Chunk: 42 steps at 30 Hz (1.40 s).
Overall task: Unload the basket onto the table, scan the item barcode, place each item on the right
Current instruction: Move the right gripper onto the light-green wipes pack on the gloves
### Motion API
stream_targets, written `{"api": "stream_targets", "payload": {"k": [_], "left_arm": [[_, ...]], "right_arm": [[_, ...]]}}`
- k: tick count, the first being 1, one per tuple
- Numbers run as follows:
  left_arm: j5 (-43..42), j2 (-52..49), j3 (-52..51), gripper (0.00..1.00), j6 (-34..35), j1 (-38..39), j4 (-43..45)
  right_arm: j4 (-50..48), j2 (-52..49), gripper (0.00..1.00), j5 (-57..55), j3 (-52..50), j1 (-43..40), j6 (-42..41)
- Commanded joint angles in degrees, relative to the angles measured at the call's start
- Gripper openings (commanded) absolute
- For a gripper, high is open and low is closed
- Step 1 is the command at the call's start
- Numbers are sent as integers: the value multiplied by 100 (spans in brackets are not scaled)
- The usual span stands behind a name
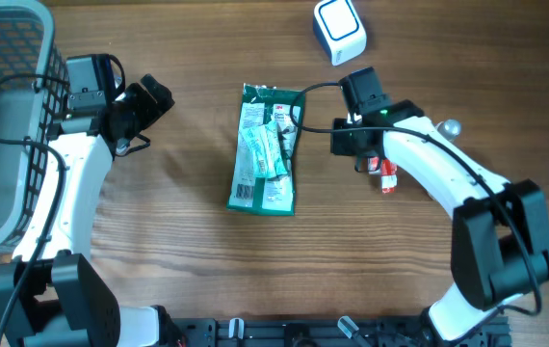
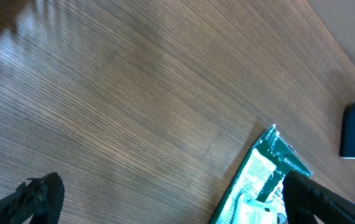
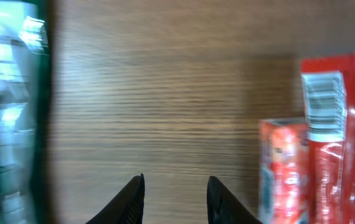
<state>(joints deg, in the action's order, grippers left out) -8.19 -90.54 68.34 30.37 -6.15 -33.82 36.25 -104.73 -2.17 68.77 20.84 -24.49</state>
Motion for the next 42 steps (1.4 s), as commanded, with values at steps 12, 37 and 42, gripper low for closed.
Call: {"api": "stream_targets", "payload": {"k": [12, 37, 42], "left_arm": [[33, -22, 31, 100, 52, -9, 17], [31, -22, 31, 100, 55, -9, 20], [-481, -55, 31, 34, 52, 4, -251]], "right_arm": [[573, -302, 37, -848, -9, -452, -4], [-1757, -166, 62, 2406, 387, 662, -243], [-1707, -166, 62, 2428, 387, 629, -245]]}}
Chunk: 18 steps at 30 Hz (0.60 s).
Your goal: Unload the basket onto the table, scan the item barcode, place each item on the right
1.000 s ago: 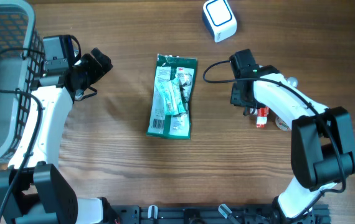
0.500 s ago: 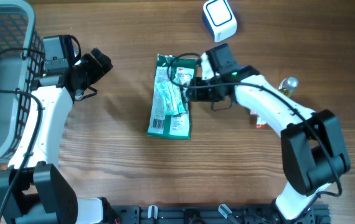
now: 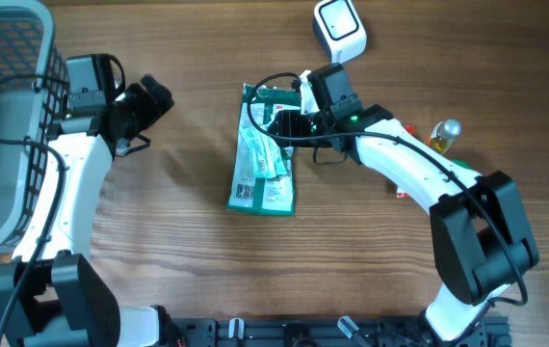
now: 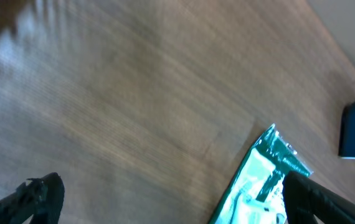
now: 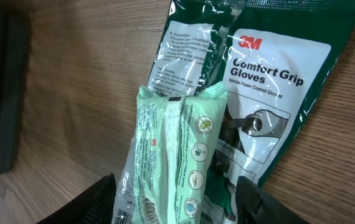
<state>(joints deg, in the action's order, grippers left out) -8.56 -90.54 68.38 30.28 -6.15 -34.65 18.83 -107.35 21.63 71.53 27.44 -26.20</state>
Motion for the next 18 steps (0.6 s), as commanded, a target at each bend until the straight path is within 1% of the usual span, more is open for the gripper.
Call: {"api": "stream_targets", "payload": {"k": [1, 2, 3, 4, 7, 11, 14, 17, 18], "left_arm": [[-669, -70, 24, 10, 63, 35, -299], [-905, -111, 4, 6, 61, 133, -511], [-925, -144, -28, 7, 61, 269, -669], [-925, -184, -105, 9, 17, 461, -717], [-922, -356, -304, 14, -2, 1246, -660], [-907, -581, -310, 17, -2, 1971, -656], [-704, -715, -328, 20, 0, 2264, -656], [-627, -894, -330, 21, 2, 2369, -619], [-664, -984, -330, 24, 0, 2409, -584]], "right_arm": [[46, 96, 62, 76, 111, -59, -70], [59, 96, 62, 96, 111, -114, -70], [79, 96, 63, 103, 111, -179, -68], [94, 96, 63, 197, 111, -256, -4], [138, 59, 64, 984, 111, -492, 223], [105, -129, 64, 1049, 111, -531, 229], [-245, -369, 64, 1543, 111, -529, 415], [-597, -658, 64, 1585, 111, -529, 367], [-730, -789, 64, 1585, 111, -529, 369]]}}
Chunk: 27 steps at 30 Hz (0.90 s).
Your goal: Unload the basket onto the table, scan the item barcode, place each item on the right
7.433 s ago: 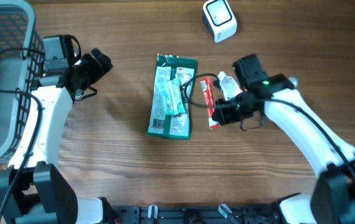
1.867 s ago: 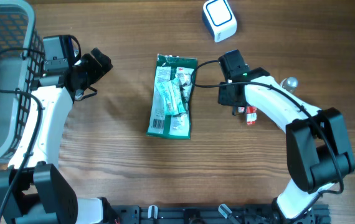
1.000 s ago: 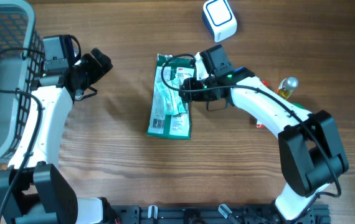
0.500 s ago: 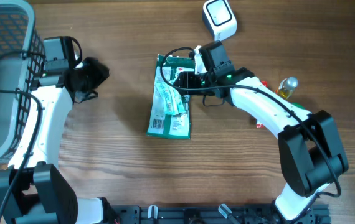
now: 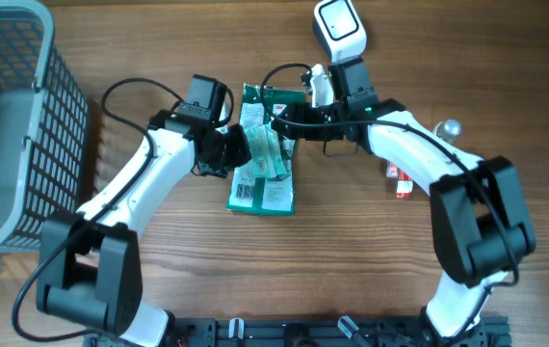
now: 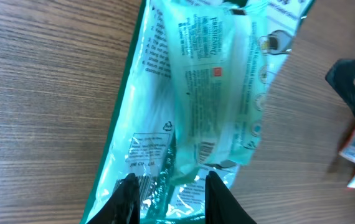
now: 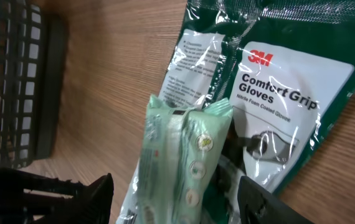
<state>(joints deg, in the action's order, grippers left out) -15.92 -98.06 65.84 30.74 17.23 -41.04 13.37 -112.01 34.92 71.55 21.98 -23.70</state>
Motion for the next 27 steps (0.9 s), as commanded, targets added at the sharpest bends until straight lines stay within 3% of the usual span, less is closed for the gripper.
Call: {"api": "stream_targets", "payload": {"k": [1, 8, 16, 18, 21, 27], "left_arm": [[74, -323, -81, 25, -50, 120, 92], [72, -719, -103, 26, -57, 332, 437], [125, -861, -103, 25, -68, 356, 490], [144, -905, -103, 23, -68, 356, 487], [363, -953, -103, 12, -66, 354, 450], [1080, -960, -103, 5, -63, 354, 127]], "right_arm": [[-273, -417, 64, 262, 109, 17, 120], [-673, -767, 63, 634, 109, 55, 101], [-647, -868, 51, 199, 107, 284, -55], [-649, -868, 42, 197, 107, 345, -33], [-577, -868, 6, -59, 107, 369, -33], [-321, -868, 4, -479, 107, 367, -24]]}}
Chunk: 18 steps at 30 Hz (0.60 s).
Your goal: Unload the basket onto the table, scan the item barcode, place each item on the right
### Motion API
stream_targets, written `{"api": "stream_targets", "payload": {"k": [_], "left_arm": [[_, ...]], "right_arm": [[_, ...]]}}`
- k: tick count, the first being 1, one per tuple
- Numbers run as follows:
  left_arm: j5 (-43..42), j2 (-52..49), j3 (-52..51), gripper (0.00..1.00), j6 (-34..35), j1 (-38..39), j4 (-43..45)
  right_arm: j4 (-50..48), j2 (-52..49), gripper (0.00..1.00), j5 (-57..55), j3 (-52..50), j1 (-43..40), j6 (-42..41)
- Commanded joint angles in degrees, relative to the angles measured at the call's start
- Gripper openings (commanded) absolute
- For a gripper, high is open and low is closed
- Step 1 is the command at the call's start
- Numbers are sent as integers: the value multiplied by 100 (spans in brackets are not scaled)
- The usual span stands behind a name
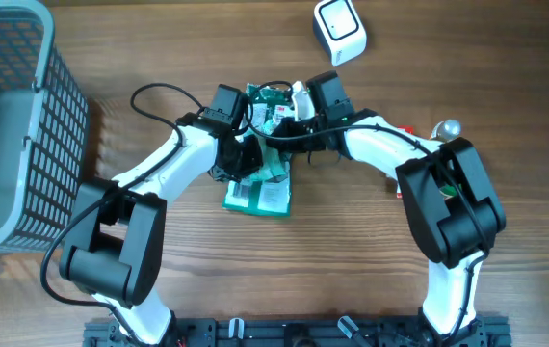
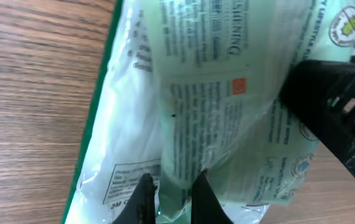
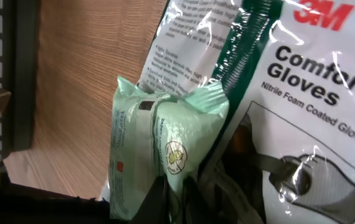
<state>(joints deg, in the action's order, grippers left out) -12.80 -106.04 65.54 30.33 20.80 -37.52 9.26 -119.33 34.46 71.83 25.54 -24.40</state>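
Observation:
A pale green wipes pack (image 1: 271, 166) lies on a dark green 3M gloves bag (image 1: 260, 198) at mid-table. My left gripper (image 1: 248, 159) is at the pack's near end and my right gripper (image 1: 281, 128) at its far end. In the left wrist view the pack (image 2: 227, 106) fills the frame, and the left gripper (image 2: 171, 196) is shut on its lower edge. In the right wrist view the right gripper (image 3: 174, 199) pinches the pack (image 3: 159, 143) beside the gloves bag (image 3: 302, 93). The white scanner (image 1: 339, 29) stands at the far edge.
A grey wire basket (image 1: 5, 125) fills the far left. A bottle with a silver cap (image 1: 445, 128) and a small red pack (image 1: 398, 191) lie right of the right arm.
Both grippers have moved in onto the wipes pack and shut on it, the left at its near end and the right at its far end. The gloves bag has shifted slightly.
At first my left gripper hung near the basket and my right one was over the red packs. Then the right gripper stood open over the wipes pack. After that the left gripper was there too, open. Now both are shut on the pack.

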Motion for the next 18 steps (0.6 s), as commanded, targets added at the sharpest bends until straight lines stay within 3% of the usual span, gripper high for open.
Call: {"api": "stream_targets", "payload": {"k": [1, 9, 14, 15, 18], "left_arm": [[846, -162, -72, 4, -20, -2, -282], [1012, -116, -63, 4, -26, -20, -566], [966, 531, 9, 4, -26, -120, -584], [914, 678, 39, 4, -26, -140, -584], [529, 1318, 118, 4, -26, -229, -470]], "right_arm": [[107, -136, 4, -476, 79, 11, 44], [111, -136, 4, -490, 79, 11, 46], [107, -133, 5, -472, 81, 11, 37], [92, -129, 8, -396, 83, 11, 33], [57, 101, 31, -181, 146, 9, 42]]}}
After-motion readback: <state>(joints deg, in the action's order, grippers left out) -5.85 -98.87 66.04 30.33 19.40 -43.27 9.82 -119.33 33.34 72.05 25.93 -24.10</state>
